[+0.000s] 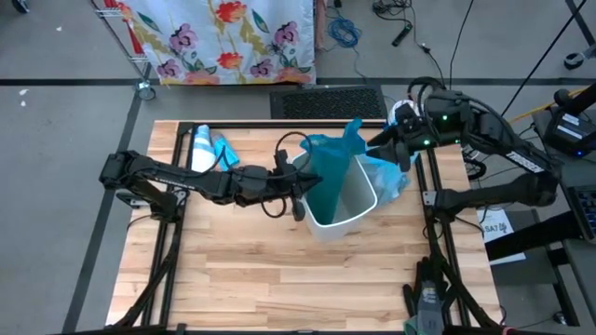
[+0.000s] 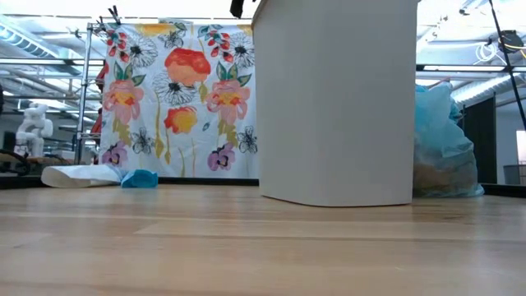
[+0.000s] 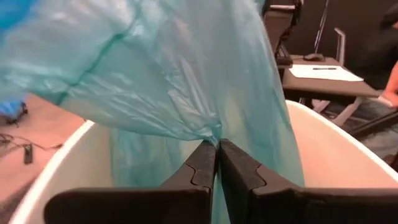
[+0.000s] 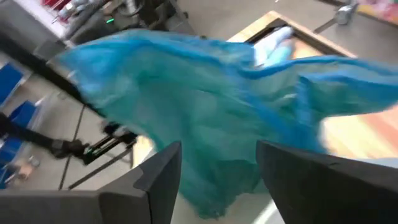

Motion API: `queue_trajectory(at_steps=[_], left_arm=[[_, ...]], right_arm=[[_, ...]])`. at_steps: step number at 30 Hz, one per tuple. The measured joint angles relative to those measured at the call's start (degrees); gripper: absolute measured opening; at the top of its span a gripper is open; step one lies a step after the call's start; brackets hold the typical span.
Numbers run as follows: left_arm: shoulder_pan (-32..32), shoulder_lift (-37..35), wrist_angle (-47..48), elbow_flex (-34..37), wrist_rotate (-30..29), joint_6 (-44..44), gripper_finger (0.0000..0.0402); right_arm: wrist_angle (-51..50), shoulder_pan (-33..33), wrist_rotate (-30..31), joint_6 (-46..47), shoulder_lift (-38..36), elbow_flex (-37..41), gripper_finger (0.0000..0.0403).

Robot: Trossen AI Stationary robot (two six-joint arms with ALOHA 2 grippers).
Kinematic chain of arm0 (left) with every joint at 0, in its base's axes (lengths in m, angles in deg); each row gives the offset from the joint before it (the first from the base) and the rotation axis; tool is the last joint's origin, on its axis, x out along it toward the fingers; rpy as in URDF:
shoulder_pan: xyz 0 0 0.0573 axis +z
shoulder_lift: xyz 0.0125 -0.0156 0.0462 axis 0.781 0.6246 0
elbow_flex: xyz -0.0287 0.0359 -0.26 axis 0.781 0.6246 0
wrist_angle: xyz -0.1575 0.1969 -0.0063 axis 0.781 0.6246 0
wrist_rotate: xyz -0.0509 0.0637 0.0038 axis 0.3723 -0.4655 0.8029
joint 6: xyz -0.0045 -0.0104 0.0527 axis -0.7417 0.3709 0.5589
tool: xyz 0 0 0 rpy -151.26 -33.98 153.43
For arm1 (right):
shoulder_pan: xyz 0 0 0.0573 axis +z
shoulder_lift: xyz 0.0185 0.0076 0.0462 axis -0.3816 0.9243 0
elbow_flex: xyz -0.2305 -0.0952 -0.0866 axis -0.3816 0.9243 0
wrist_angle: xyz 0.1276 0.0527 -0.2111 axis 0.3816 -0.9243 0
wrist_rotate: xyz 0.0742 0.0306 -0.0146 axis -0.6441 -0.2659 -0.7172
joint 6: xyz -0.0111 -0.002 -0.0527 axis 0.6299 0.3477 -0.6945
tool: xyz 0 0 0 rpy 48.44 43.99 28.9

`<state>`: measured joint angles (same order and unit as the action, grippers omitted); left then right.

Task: Place trash/remove bag and relplace
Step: Put the blue trash bag into the trash bin

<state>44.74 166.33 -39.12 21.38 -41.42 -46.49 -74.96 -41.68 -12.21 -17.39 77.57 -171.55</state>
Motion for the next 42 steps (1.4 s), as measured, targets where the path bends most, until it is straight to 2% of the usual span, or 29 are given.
queue_trajectory(at_steps=[7,11,20,24,27,33,35,38,42], left_arm=[[0.39,-1.15,2.40,-0.02,0.00,3.76,0.0024],[1.02,-1.61,2.77,0.00,0.02,3.78,0.0024],[0.96,-1.71,2.40,-0.02,0.26,3.62,0.0024],[0.92,-1.71,2.35,0.00,0.28,-1.78,0.0025],[1.24,-1.71,3.01,-0.02,2.53,-4.98,0.0035],[1.40,-1.71,3.32,-0.02,5.90,-5.45,0.0093],[1.29,-1.71,3.54,-0.02,5.94,-6.29,0.0113],[1.23,-2.39,4.92,-0.56,6.13,-12.31,0.0130],[1.23,-6.43,5.30,-1.56,7.32,-12.50,0.0132]], right_arm=[[0.86,9.32,1.00,-0.63,5.52,-2.05,0.0189],[2.59,13.76,6.90,-0.75,8.26,-2.05,0.0189],[9.48,15.78,15.14,-1.73,12.50,-2.08,0.0183],[9.92,15.70,16.90,-1.97,13.32,-2.07,0.0141],[9.95,15.76,16.54,-1.99,13.39,-2.07,0.0099],[9.88,15.73,16.58,-3.54,13.45,-2.07,0.0016],[9.38,15.74,16.56,-3.89,13.45,-2.07,0.0005],[8.90,16.34,16.57,-4.31,13.22,-2.07,0.0007],[9.43,19.08,17.36,-12.44,12.82,-2.81,0.0001]])
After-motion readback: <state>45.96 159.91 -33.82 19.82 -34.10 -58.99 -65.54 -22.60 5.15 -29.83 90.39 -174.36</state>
